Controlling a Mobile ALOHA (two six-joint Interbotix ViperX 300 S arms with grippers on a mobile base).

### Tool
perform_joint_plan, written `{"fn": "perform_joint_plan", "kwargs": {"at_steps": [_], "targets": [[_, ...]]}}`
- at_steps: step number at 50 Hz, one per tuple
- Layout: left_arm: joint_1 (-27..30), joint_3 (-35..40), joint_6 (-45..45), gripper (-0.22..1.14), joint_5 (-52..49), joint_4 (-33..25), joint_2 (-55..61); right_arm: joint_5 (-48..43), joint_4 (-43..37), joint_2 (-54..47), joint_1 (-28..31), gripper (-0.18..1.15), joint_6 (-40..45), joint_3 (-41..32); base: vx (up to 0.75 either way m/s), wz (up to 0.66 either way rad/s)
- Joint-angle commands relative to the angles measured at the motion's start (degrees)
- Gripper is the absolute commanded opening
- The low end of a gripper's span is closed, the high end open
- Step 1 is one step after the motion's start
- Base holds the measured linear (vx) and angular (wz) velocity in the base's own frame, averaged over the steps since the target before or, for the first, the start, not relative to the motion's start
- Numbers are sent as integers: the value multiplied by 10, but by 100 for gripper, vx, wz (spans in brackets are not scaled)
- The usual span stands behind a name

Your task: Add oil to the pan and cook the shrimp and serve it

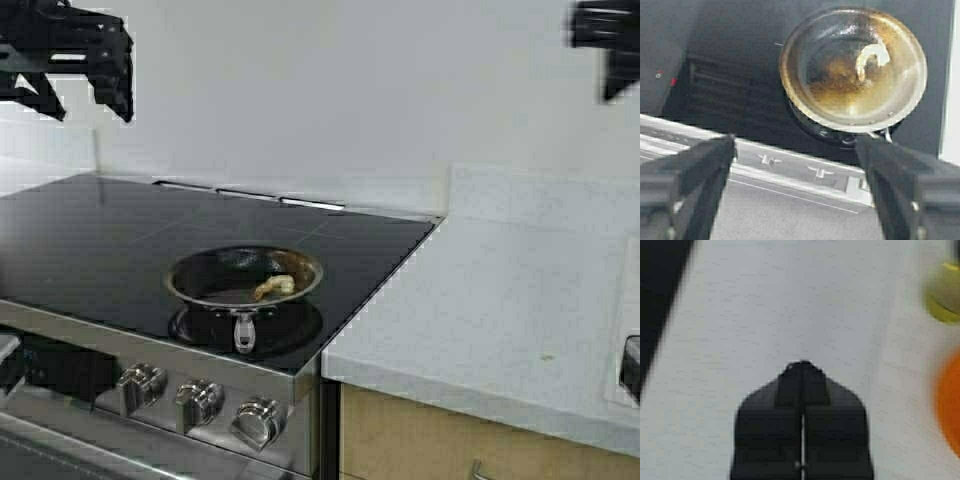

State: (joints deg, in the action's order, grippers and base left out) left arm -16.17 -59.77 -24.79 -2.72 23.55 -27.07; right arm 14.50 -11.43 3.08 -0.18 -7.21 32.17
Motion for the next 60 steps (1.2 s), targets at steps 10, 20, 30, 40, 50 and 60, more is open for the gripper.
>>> {"fn": "perform_joint_plan", "kwargs": {"at_steps": [10,20,30,40,50,60], "targets": [[-1,10,1,103,4,0,-2,-136,5,21,151,5,-1,24,0,0],[-1,10,1,102,4,0,-2,-191,8,21,213,5,-2,67,0,0],[-1,14,1,99,4,0,-2,-209,11,32,256,5,1,119,0,0],[-1,15,5,49,4,0,-2,-193,11,55,288,5,1,128,0,0],[-1,12,8,-10,4,1,-3,-191,11,63,289,5,-2,132,0,0],[-1,8,-4,5,4,-3,-4,-207,11,62,289,5,-2,137,0,0]]}}
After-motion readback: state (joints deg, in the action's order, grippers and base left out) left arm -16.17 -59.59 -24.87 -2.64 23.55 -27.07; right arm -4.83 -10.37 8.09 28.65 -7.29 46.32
